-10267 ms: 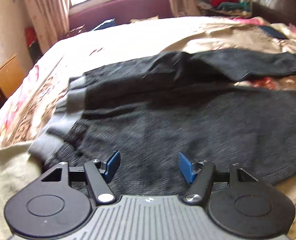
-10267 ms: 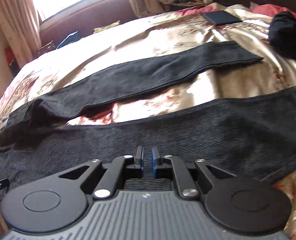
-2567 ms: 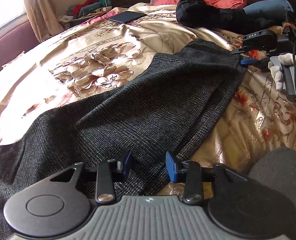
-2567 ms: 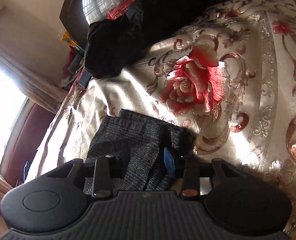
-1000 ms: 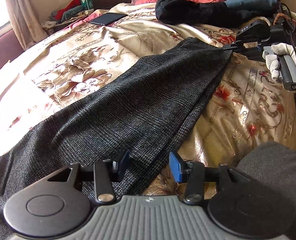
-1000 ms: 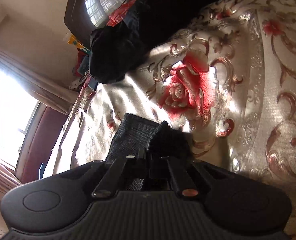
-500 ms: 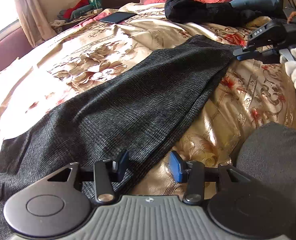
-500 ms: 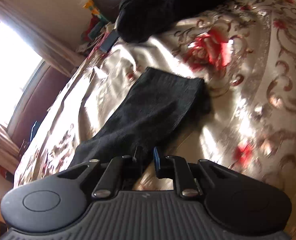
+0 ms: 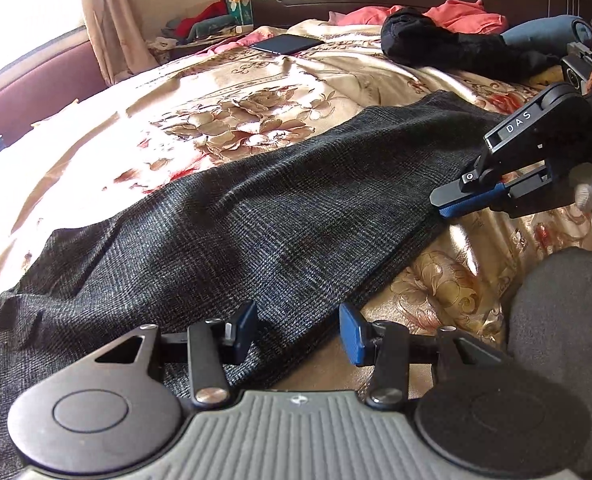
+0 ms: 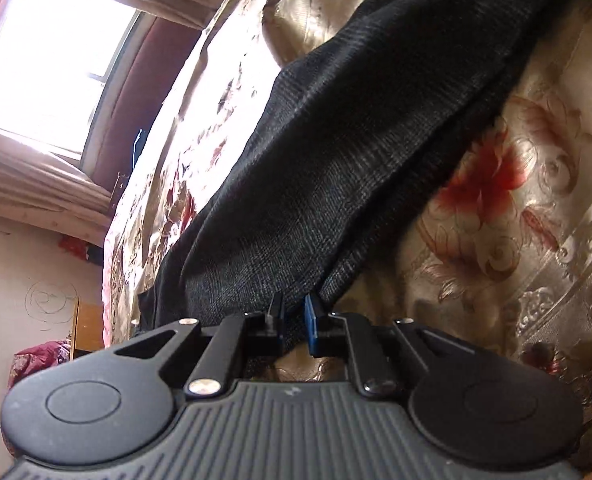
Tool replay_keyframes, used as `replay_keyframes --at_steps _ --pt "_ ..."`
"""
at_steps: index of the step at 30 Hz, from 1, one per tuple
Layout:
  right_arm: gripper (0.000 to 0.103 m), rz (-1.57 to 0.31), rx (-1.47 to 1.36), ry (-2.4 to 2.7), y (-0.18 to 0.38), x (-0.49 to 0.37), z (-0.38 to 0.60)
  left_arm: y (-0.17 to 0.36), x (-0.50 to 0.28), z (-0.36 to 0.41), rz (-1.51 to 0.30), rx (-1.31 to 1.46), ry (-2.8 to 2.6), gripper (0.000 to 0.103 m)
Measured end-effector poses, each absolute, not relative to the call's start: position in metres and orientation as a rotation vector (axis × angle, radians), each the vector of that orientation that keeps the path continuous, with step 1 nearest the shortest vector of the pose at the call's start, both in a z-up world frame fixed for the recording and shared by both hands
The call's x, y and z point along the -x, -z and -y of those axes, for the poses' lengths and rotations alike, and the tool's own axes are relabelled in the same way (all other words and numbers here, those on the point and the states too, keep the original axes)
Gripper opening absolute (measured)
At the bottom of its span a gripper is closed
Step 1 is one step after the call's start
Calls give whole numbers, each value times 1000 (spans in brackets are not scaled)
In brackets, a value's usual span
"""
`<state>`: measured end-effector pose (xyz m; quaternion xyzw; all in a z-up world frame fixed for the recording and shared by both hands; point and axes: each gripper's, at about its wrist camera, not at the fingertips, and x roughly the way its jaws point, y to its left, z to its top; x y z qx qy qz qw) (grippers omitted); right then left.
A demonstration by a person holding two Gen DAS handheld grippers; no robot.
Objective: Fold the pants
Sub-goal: 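Lower the folded trouser edge with the right tool and smooth it flat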
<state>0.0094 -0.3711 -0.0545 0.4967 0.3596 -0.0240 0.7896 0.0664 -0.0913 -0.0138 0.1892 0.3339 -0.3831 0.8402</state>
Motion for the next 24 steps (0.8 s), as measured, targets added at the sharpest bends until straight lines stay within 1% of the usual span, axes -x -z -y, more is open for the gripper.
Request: replay_keyframes --at_steps 5,8,10,15,20,24 --pt "13 -750 -1059 101 54 -16 372 12 -71 95 -683 -373 827 57" --pt "19 -748 -1114 99 56 -16 372 10 -71 95 -678 -375 829 57" --pt "24 -753 -1129 93 54 -9 373 9 -71 93 -677 -378 831 57" --pt "25 -759 -1157 96 56 -10 375 12 -77 92 -685 -343 813 57" --pt "31 -779 -1156 77 58 -20 366 8 -83 96 -653 -343 789 57" --pt "40 -786 -1217 60 55 -18 361 4 -84 96 -633 -339 783 57"
